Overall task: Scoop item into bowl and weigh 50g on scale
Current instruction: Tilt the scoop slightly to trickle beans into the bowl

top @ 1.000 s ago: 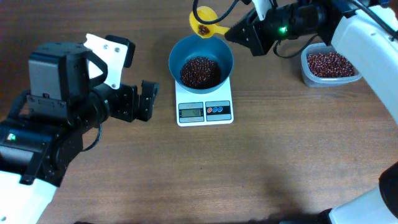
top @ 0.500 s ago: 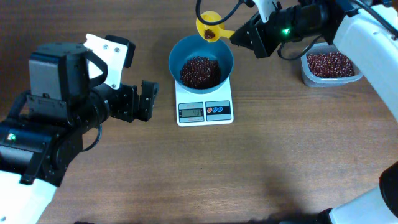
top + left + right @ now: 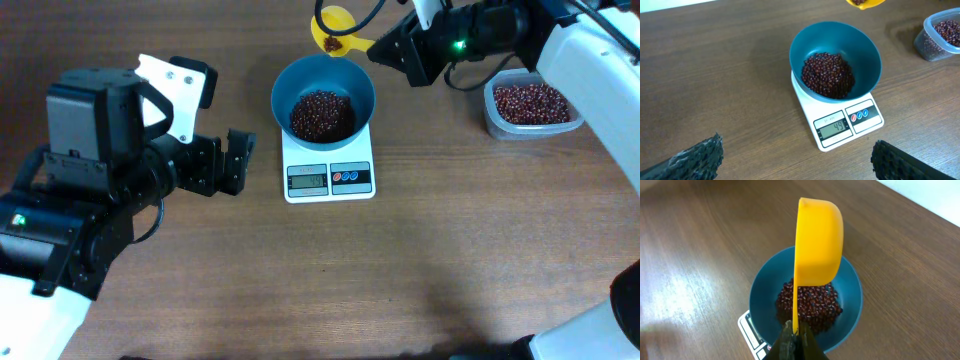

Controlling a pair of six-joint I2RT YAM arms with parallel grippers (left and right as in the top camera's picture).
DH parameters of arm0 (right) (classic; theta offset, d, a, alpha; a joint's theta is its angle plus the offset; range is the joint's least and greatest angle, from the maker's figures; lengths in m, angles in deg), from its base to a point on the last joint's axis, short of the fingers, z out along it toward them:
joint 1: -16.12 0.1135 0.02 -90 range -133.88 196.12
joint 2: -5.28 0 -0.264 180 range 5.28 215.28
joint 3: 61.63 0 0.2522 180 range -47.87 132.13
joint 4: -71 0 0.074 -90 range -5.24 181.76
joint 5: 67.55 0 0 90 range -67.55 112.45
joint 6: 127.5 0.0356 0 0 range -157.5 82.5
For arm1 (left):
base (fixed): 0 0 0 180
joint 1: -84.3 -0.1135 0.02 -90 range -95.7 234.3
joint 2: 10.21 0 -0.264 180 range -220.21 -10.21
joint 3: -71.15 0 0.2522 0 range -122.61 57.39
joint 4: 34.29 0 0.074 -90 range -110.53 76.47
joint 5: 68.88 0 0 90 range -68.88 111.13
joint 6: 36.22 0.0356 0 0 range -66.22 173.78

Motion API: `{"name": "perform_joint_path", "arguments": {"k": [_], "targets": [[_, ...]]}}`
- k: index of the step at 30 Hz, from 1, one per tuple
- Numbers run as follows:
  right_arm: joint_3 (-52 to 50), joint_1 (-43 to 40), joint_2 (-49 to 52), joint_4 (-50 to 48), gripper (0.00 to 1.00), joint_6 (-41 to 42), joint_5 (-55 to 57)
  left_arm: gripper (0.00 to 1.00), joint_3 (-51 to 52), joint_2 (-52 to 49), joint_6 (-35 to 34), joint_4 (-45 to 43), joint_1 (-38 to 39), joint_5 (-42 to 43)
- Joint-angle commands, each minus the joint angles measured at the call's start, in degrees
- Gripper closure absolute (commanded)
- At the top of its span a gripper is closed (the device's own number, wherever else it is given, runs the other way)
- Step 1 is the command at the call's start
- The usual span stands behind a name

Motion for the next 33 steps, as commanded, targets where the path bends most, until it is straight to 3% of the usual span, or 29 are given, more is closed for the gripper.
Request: {"name": "perform_joint_path", "arguments": {"k": [1, 5, 7, 9, 11, 18, 20, 21, 23, 24, 33], "targets": [[1.2, -0.6, -1.3, -0.4, 0.96, -0.4, -3.5, 0.01, -0.3, 0.0, 0.9, -0.1, -0.2, 0.6], [1.2, -0.6, -0.8, 1.5, 0.96, -0.4, -1.0, 0.01, -0.3, 0.0, 0.9, -0.1, -0.2, 0.6], [1.2, -0.6, -1.1, 0.5, 0.96, -0.4, -7.4, 0.01, -0.3, 0.0, 0.9, -0.1, -0.2, 0.6], [1.2, -0.6, -0.8, 1.6, 0.96, -0.4, -0.9, 0.01, -0.3, 0.0, 0.9, -0.1, -0.2, 0.6], [1.2, -0.6, -0.8, 0.5, 0.96, -0.4, -7.3, 0.01, -0.3, 0.0, 0.9, -0.1, -0.2, 0.6], [1.2, -0.6, -0.6, 0.7, 0.96, -0.4, -1.1, 0.01, -0.3, 0.0, 0.9, -0.1, -0.2, 0.6], [1.2, -0.6, -1.1, -0.9, 0.96, -0.5, -8.1, 0.01, -0.3, 0.0, 0.9, -0.1, -0.2, 0.6], [1.2, -0.6, -0.7, 0.5, 0.96, -0.4, -1.2, 0.01, -0.3, 0.0, 0.9, -0.1, -0.2, 0.6], [1.2, -0.6, -1.0, -0.9, 0.96, -0.4, -7.1, 0.01, -0.3, 0.0, 0.9, -0.1, -0.2, 0.6], [1.2, -0.6, -0.7, 0.5, 0.96, -0.3, -1.6, 0.01, -0.3, 0.0, 0.9, -0.1, -0.2, 0.6], [1.2, -0.6, -0.7, 1.0, 0.96, -0.6, -2.8, 0.01, -0.3, 0.0, 0.9, -0.1, -0.2, 0.6]]}}
